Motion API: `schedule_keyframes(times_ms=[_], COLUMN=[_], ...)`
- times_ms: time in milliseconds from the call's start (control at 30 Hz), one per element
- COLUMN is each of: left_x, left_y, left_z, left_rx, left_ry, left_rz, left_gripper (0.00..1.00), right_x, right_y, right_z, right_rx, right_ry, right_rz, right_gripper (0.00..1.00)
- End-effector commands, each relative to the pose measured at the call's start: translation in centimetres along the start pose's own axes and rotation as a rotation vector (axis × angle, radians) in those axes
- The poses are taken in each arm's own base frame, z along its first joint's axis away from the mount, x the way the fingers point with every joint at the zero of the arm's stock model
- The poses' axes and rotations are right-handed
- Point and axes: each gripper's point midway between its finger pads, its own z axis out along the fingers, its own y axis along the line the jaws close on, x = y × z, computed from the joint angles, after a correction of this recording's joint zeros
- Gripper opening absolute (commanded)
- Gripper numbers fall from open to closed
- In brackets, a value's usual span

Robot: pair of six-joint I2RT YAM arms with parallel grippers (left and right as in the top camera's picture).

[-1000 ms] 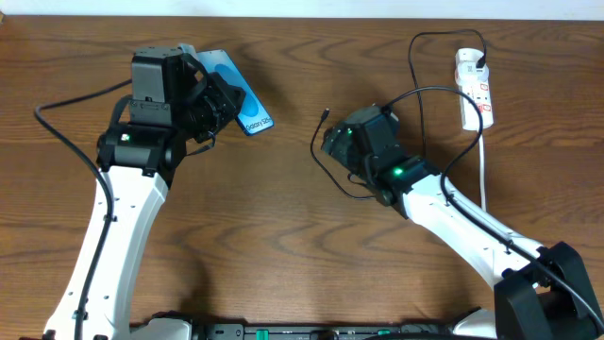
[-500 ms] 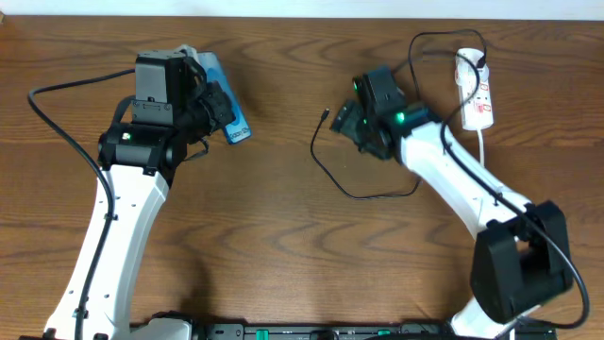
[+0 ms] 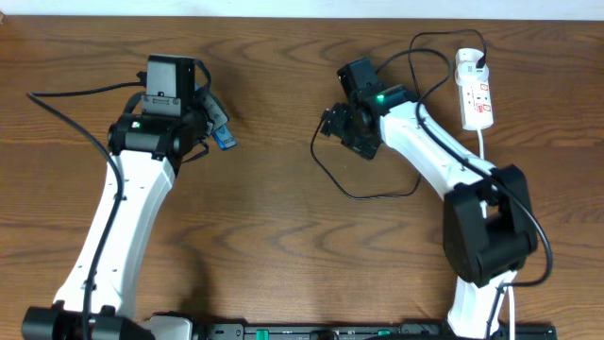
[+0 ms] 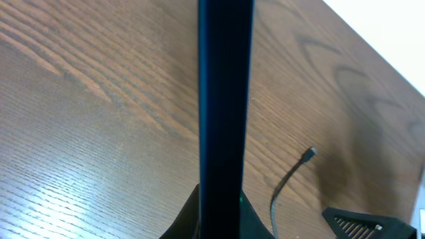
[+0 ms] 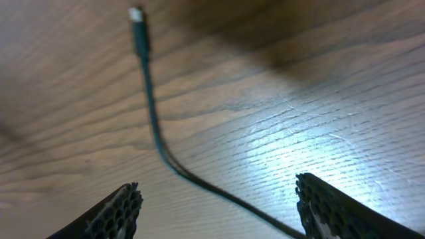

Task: Plug charger to phone and switch on socket
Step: 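Move the right gripper over the black USB-C cable plug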

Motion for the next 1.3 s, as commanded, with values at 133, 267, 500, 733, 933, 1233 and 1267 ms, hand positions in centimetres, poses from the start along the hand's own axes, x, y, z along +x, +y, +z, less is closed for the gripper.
schedule_keyframes(times_ms=[133, 267, 500, 733, 933, 1233, 1267], left_x=[-0.8, -0.8, -0.7, -0.4, -0.3, -0.2, -0.2], left_y=[0.1, 0.1, 0.2, 0.5, 0.6, 0.7, 0.7], left_z=[0.8, 0.8, 0.8, 0.7, 0.7, 0.7, 0.7], left_rx=[-0.030, -0.030, -0.035, -0.045, -0.049, -0.052, -0.052], left_ry=[-0.014, -0.014, -0.008, 0.004, 0.009, 0.012, 0.012], left_rz=[-0.018, -0.018, -0.014, -0.001, 0.010, 0.013, 0.013], left_gripper=[0.07, 0.07, 0.07, 0.07, 0.07, 0.07, 0.07], right_x=[-0.5, -1.0, -2.4, -2.4, -0.4, -1.1, -1.4], right_y=[1.8, 2.6, 4.3, 4.7, 4.1, 0.6, 0.4], right_z=[2.3, 3.3, 4.7, 7.6, 10.6, 11.7, 11.7], right_rx=[-0.013, -0.013, 0.005, 0.073, 0.123, 0.246, 0.246], right_ry=[0.029, 0.028, -0.005, -0.005, 0.030, 0.007, 0.007], right_rz=[-0.003, 0.001, -0.004, 0.029, 0.050, 0.093, 0.101], right_gripper=[0.66, 0.62, 0.60, 0.58, 0.48, 0.46, 0.45])
